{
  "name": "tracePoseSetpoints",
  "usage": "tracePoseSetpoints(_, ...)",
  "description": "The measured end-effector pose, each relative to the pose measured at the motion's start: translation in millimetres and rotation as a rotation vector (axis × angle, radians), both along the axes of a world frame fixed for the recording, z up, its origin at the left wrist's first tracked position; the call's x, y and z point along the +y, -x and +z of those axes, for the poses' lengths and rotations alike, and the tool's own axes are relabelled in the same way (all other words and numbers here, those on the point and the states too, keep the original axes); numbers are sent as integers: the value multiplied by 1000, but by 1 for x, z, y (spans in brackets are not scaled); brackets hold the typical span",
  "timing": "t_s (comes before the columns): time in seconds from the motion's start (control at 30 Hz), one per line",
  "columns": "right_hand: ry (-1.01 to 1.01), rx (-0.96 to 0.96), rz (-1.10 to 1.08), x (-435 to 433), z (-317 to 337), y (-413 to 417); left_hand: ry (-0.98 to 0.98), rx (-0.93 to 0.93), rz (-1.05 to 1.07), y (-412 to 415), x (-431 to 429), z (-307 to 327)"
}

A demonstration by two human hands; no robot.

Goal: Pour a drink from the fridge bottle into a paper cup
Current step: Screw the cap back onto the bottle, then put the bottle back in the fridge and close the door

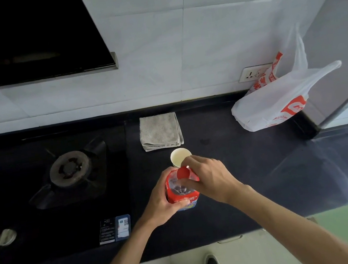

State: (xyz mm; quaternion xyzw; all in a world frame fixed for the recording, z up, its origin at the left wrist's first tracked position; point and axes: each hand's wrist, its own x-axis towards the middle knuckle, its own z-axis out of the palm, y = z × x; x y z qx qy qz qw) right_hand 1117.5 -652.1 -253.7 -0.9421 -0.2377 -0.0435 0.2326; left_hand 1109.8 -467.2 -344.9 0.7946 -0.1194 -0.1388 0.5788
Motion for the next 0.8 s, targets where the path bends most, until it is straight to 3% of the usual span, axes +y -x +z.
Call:
tracePoseSetpoints(0.27, -254, 447, 51, -19, -52, 11, 29, -21, 3, 2, -2, 4)
tracePoseSetpoints(0.6, -443, 395, 122, -18, -63, 2, 56, 102, 146, 15, 2, 2)
tracePoseSetpoints(0.8, -556, 353, 228, -10, -30, -1, 201, 268, 395, 43, 18, 12)
